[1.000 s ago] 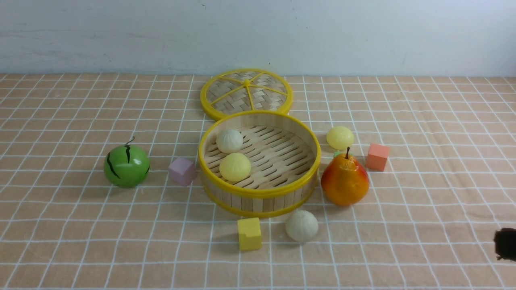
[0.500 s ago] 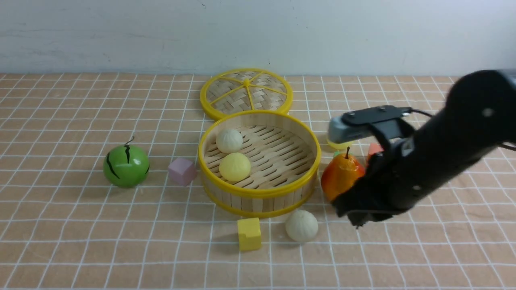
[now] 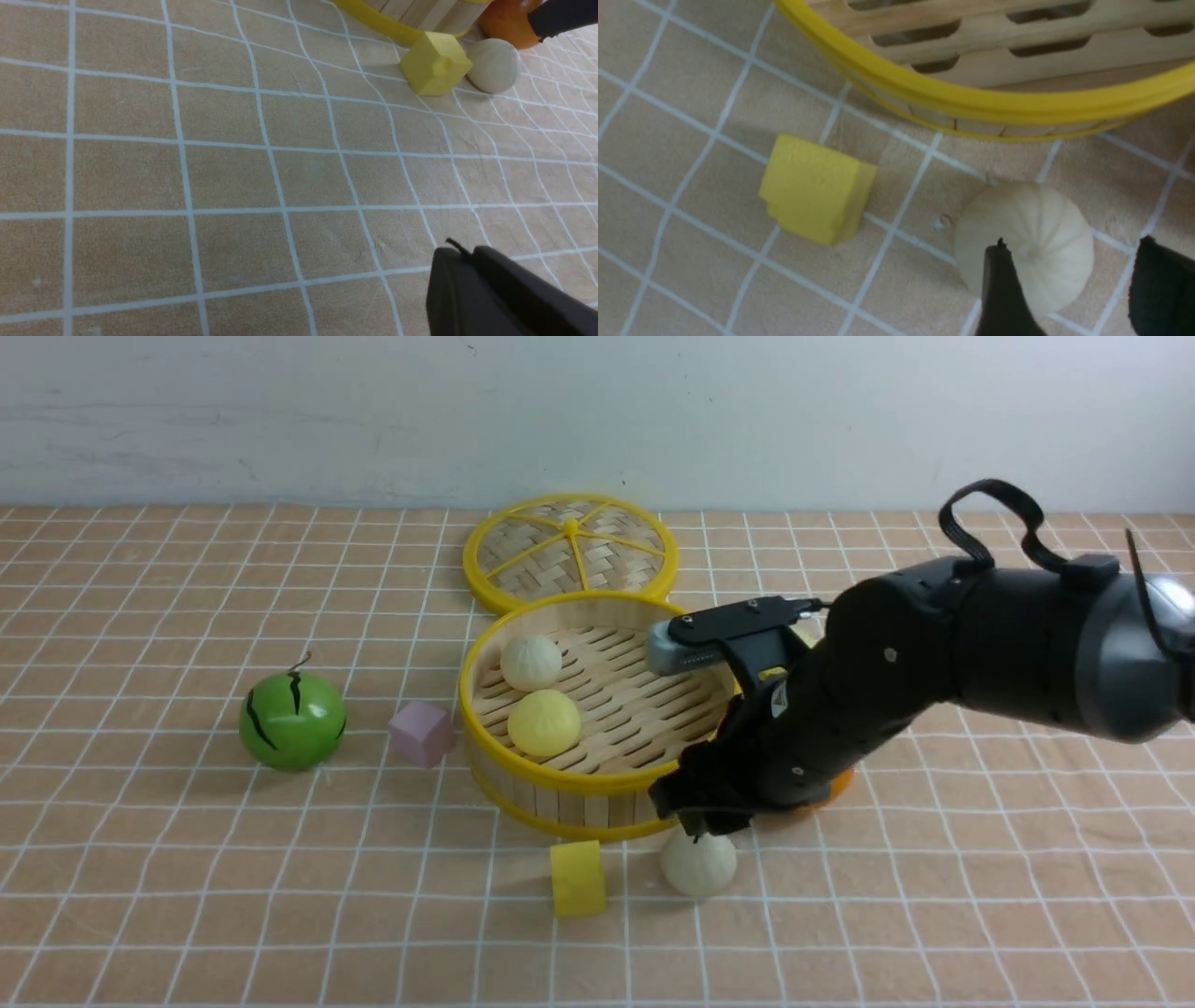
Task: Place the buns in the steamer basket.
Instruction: Use the right arm to grab a steamed stuffed bun, then use the right arm to put the steamed stuffed bun into the steamer
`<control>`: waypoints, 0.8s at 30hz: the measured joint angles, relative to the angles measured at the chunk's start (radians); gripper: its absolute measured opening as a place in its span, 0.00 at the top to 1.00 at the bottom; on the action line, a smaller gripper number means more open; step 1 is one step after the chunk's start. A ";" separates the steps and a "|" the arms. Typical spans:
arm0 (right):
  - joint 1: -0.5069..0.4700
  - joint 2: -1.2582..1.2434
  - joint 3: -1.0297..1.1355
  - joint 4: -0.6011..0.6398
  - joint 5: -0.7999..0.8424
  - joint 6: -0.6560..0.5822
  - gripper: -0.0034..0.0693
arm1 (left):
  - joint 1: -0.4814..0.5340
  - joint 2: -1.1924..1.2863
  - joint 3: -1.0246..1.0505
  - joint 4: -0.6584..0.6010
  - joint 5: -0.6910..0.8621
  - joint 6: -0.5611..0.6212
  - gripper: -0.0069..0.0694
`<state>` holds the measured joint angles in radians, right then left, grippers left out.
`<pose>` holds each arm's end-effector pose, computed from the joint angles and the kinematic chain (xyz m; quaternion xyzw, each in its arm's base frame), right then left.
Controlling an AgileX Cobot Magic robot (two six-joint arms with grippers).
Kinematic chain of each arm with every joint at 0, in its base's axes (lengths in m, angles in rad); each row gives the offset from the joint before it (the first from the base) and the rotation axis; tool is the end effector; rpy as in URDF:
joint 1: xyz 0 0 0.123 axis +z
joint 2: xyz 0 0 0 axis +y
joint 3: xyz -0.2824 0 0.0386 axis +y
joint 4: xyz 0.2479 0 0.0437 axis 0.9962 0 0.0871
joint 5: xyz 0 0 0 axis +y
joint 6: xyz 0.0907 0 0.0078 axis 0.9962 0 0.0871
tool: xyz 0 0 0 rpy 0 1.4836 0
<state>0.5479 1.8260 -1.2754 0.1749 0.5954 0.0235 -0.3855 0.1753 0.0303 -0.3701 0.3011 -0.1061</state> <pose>0.3262 0.2095 0.2153 -0.1942 0.9457 0.1341 0.2235 0.0552 -0.0330 0.1671 -0.0017 0.8329 -0.2674 0.4846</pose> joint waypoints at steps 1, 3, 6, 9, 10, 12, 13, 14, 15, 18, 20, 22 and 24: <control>0.000 0.002 -0.001 0.006 -0.004 0.000 0.43 | 0.000 0.000 0.000 0.000 0.000 0.000 0.87; 0.000 0.019 -0.001 0.027 -0.010 0.000 0.42 | 0.000 0.000 0.000 0.000 0.000 0.000 0.86; 0.000 0.046 -0.002 0.029 -0.025 0.000 0.42 | 0.000 0.000 0.000 0.000 0.000 0.000 0.86; 0.000 0.068 -0.002 0.022 -0.035 0.000 0.44 | 0.000 0.000 0.000 0.000 0.000 0.000 0.86; 0.000 0.081 -0.002 0.016 -0.035 0.000 0.47 | 0.000 0.000 0.000 0.000 0.000 0.000 0.86; 0.000 0.086 -0.002 0.014 -0.036 0.000 0.54 | 0.000 0.000 0.000 0.000 0.000 0.000 0.85; 0.000 0.086 -0.002 0.014 -0.036 0.000 0.54 | 0.000 0.000 0.000 0.000 0.000 0.000 0.85; 0.000 0.085 -0.002 0.012 -0.035 0.000 0.63 | 0.000 0.000 0.000 0.000 0.000 0.000 0.85; 0.000 0.082 -0.002 0.011 -0.031 0.000 0.71 | 0.000 0.000 0.000 0.000 0.000 0.000 0.85; 0.000 0.047 -0.004 0.006 0.011 0.000 0.90 | 0.000 0.000 0.000 0.000 0.000 0.000 0.84; 0.000 0.007 -0.019 0.011 0.059 0.000 0.93 | 0.000 0.000 0.000 0.000 0.000 0.000 0.84; 0.000 -0.042 -0.051 0.015 0.093 0.000 0.93 | 0.000 0.000 0.000 0.000 0.000 0.000 0.84; 0.000 -0.075 -0.086 0.018 0.091 -0.005 0.93 | 0.000 0.000 0.000 0.000 0.000 0.000 0.83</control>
<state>0.5479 1.7514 -1.3618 0.1933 0.6861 0.0184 -0.3855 0.1753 0.0303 -0.3701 0.3011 -0.1061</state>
